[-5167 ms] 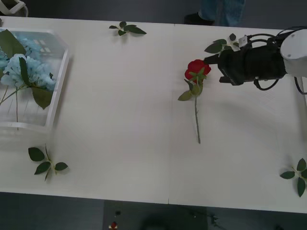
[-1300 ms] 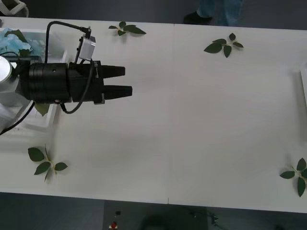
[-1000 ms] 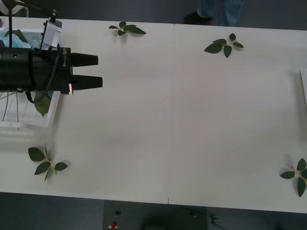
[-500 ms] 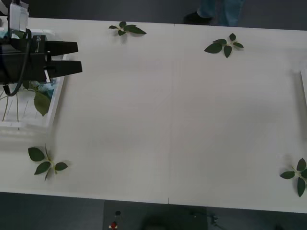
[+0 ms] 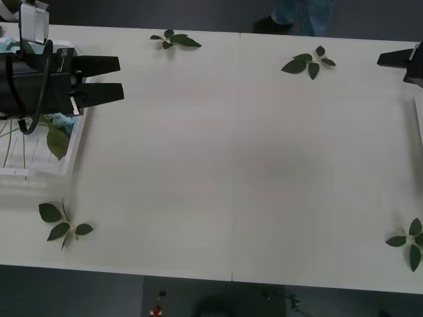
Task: Put the red flowers into the right box and the blue flowers into the left box
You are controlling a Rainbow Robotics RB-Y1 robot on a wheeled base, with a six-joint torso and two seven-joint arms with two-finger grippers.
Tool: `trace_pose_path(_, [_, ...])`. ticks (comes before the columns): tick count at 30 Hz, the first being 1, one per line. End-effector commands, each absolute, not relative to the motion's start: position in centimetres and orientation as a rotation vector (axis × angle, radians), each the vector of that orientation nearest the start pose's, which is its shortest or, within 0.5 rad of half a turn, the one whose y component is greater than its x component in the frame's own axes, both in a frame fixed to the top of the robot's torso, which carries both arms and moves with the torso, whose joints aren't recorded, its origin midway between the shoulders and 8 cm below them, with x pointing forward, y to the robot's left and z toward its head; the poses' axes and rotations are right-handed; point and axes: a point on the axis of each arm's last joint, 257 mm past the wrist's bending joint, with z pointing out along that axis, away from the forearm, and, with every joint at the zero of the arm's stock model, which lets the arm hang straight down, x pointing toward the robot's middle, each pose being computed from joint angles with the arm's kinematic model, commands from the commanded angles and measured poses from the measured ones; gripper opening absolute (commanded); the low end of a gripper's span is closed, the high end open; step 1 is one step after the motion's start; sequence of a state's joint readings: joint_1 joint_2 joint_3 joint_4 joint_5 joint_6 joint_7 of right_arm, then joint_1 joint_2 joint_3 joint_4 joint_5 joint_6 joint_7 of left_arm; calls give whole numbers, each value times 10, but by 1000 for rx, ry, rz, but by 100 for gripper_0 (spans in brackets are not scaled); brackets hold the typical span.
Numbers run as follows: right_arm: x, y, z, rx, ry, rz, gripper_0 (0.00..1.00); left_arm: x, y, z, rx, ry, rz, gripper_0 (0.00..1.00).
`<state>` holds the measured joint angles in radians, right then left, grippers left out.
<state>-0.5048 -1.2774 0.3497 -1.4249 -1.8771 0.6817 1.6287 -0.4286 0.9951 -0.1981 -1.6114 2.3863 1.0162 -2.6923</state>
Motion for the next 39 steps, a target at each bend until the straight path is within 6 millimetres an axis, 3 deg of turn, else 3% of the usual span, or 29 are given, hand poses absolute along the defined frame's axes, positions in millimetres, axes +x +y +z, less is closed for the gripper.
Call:
trace_pose_path(1, [539, -318, -73, -213, 2077, 692, 100, 438, 136, -7, 1001, 1432, -1031, 96])
trace_pose_path(9, [475, -261, -58, -724, 1960, 796, 100, 434, 129, -5, 1009, 1414, -1046, 96])
trace_pose_path(18, [443, -221, -47, -1041, 1782, 768, 100, 433, 125, -11, 1000, 1412, -1062, 96])
trace_pose_path(29, [419, -179, -37, -1171, 1657, 794, 100, 433, 125, -11, 1000, 1412, -1062, 96])
trace_pose_path(39, [413, -171, -37, -1185, 1639, 813, 100, 433, 125, -11, 1000, 1412, -1062, 96])
